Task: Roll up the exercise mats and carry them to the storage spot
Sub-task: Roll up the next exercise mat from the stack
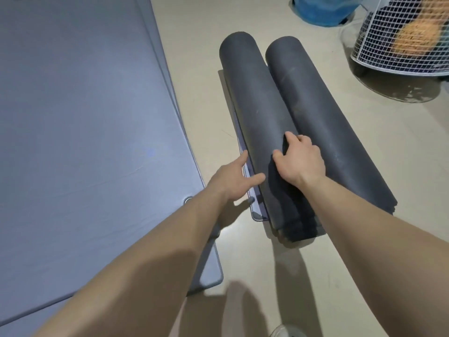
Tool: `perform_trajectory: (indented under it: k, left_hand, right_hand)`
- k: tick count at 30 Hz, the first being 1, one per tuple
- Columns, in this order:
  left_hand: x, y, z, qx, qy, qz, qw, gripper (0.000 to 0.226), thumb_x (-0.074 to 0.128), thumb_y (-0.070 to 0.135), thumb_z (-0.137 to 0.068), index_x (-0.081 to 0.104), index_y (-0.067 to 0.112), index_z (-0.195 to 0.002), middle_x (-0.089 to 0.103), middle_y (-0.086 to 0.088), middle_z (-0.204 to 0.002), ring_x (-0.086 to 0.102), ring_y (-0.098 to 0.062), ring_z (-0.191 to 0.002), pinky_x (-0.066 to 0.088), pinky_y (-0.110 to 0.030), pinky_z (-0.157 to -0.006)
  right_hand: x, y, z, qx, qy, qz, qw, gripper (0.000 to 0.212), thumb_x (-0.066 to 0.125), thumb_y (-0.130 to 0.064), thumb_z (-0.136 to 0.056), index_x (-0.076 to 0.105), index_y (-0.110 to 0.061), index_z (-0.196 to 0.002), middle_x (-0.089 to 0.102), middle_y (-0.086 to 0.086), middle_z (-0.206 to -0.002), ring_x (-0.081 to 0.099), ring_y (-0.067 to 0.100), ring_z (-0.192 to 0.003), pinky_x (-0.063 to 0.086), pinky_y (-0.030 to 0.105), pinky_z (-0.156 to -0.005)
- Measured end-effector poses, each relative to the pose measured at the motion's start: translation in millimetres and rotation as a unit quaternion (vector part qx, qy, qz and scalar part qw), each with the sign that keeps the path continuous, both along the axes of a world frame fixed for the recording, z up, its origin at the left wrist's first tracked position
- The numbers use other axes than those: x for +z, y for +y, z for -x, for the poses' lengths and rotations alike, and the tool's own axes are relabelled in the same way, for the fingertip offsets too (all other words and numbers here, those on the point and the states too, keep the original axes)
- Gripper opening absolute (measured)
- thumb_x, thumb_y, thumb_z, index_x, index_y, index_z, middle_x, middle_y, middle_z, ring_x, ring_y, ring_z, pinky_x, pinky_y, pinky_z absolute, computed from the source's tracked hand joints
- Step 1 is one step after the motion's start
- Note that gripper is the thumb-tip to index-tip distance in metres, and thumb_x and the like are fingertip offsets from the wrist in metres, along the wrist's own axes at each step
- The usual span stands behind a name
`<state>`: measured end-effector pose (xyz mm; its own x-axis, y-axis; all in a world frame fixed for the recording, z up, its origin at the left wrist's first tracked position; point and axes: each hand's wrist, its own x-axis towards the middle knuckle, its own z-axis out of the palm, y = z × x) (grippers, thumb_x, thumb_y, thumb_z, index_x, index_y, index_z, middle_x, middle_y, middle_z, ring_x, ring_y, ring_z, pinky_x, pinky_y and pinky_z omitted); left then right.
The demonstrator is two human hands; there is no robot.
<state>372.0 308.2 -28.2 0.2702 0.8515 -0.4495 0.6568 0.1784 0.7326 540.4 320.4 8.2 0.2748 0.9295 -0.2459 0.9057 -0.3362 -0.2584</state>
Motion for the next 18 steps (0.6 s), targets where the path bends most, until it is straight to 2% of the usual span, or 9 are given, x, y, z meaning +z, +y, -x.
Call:
perform_trajectory:
  k: [2, 4, 6, 9, 13, 18]
  left_hand:
    - [12.7, -31.1, 33.2, -0.015, 0.049, 0.015, 0.999, 0.090, 0.062, 0.061, -0.092, 0.011, 0.038, -0.162, 0.047, -0.001, -0.156, 0.050, -0.024, -0.138, 0.042, -0.039, -0.112]
    - [27.6, -61.5, 74.6, -0.027, 0.113, 0.029, 0.993, 0.088, 0.061, 0.060, -0.093, 0.013, 0.036, -0.163, 0.052, -0.001, -0.151, 0.052, -0.024, -0.134, 0.043, -0.038, -0.109]
    - [42.1, -91.7, 119.5, -0.031, 0.176, 0.039, 0.983, 0.086, 0.059, 0.059, -0.093, 0.017, 0.032, -0.163, 0.050, 0.001, -0.153, 0.048, -0.023, -0.137, 0.043, -0.036, -0.106]
    - [57.1, -142.0, 184.5, -0.037, 0.247, 0.056, 0.967, 0.080, 0.059, 0.057, -0.093, 0.028, 0.024, -0.159, 0.044, -0.002, -0.156, 0.042, -0.024, -0.141, 0.041, -0.037, -0.108]
    - [59.0, -207.2, 259.1, -0.015, 0.300, 0.072, 0.951, 0.064, 0.058, 0.054, -0.093, 0.044, 0.019, -0.144, 0.052, -0.004, -0.142, 0.051, -0.025, -0.128, 0.047, -0.042, -0.102]
    - [34.2, -261.2, 327.4, 0.041, 0.320, 0.054, 0.945, 0.067, 0.059, 0.048, -0.093, 0.035, 0.024, -0.151, 0.046, -0.003, -0.144, 0.044, -0.028, -0.130, 0.047, -0.045, -0.101]
  right_hand:
    - [12.4, -20.0, 20.0, 0.029, -0.025, 0.012, 0.999, 0.055, 0.048, -0.040, -0.103, 0.037, -0.022, -0.153, 0.035, 0.011, -0.158, 0.039, 0.040, -0.137, 0.043, 0.051, -0.105]
    - [25.2, -39.1, 43.9, 0.055, -0.013, 0.024, 0.998, 0.051, 0.048, -0.037, -0.102, 0.041, -0.020, -0.150, 0.039, 0.010, -0.155, 0.042, 0.038, -0.134, 0.044, 0.049, -0.103]
    - [36.0, -58.7, 72.5, 0.084, 0.019, 0.026, 0.996, 0.049, 0.048, -0.033, -0.100, 0.046, -0.020, -0.148, 0.043, 0.009, -0.151, 0.046, 0.036, -0.130, 0.045, 0.046, -0.101]
    - [45.8, -91.7, 125.0, 0.160, 0.047, 0.063, 0.984, 0.052, 0.047, -0.032, -0.100, 0.043, -0.024, -0.152, 0.042, 0.006, -0.153, 0.046, 0.032, -0.133, 0.045, 0.043, -0.099]
    - [38.8, -131.2, 201.9, 0.284, 0.034, 0.128, 0.949, 0.053, 0.046, -0.034, -0.100, 0.042, -0.025, -0.152, 0.041, 0.004, -0.153, 0.045, 0.029, -0.135, 0.046, 0.041, -0.099]
    - [14.8, -164.5, 287.4, 0.390, 0.017, 0.160, 0.907, 0.051, 0.045, -0.036, -0.103, 0.042, -0.027, -0.153, 0.040, 0.001, -0.153, 0.043, 0.027, -0.137, 0.046, 0.043, -0.103]
